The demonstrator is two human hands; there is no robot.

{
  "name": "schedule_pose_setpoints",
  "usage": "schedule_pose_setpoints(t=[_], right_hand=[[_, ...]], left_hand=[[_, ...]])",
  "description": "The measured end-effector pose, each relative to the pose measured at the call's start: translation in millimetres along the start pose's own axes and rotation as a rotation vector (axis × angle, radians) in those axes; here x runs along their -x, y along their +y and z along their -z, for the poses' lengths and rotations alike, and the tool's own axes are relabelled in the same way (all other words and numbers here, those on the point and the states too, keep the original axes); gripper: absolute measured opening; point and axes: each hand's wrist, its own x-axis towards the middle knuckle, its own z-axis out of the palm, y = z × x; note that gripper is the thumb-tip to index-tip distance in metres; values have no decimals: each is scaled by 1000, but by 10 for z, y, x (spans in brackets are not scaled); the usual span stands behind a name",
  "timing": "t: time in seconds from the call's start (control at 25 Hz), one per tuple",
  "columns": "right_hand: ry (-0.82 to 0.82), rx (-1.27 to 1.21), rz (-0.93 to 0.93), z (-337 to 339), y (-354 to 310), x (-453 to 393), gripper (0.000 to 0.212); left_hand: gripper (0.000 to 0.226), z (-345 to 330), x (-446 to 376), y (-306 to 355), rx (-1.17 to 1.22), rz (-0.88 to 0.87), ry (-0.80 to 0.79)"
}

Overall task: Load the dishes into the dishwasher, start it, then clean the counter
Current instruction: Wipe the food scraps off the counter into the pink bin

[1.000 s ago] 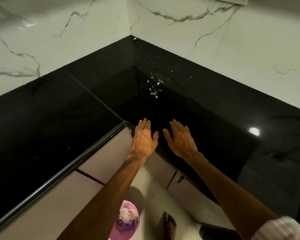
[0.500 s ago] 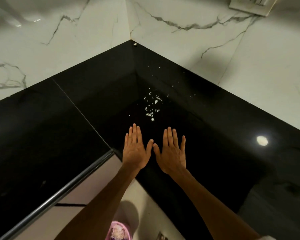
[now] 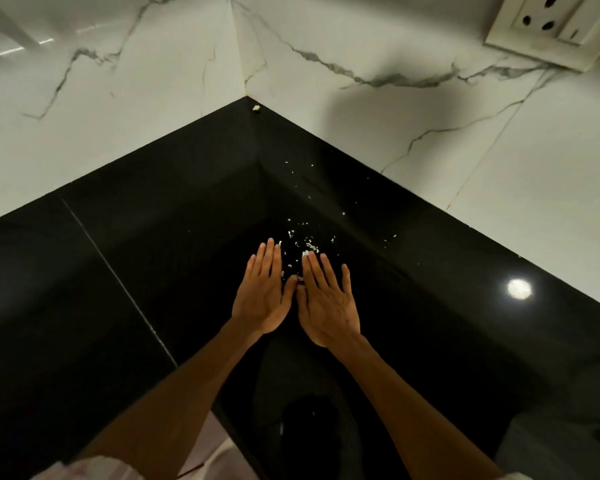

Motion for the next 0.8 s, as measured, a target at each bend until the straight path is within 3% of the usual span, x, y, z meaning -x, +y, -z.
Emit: schedule_pose_setpoints(t=[0.08,0.2,0.24,0.32,0.36,0.44,0.52,0.56,0.64,0.68,0.72,0.8], right_hand=[[-4,-191,78,113,113,-126,60],[226,-594,-157,396,654,-192,54],[300,-569,-293,472,951,-223,59],[220,-317,-478,555,1471,-297,75],[125,-150,-480,536,1556,-311,78],[35,-17,-272,412,1402,-570,74],[-47,-215,-8,413,1122,-739,62],[-59,-392,15,513,1025,-925,54],[108,-694,-105,711,1142,-1375,39],[223,-715,-196,788,1285,-1609,37],[268,-654,-258,819,1423,-1837,40],[158,-390,-225,747,1500,-2146,58]], left_hand=[[73,38,-227,-42,19,-80,-23],[74,72,-320,-61,105,-101,-15],[75,74,-325,-61,122,-104,-13],[75,71,-320,-59,133,-125,-17],[75,80,-270,-37,136,-128,-22],[74,83,-316,-74,150,-117,-10],[73,132,-244,-35,138,-139,-13],[73,139,-264,-45,177,-131,-6],[72,119,-298,-52,233,-125,10],[72,106,-320,-53,239,-125,9],[73,86,-333,-75,225,-126,10],[71,66,-341,-97,212,-127,-11]])
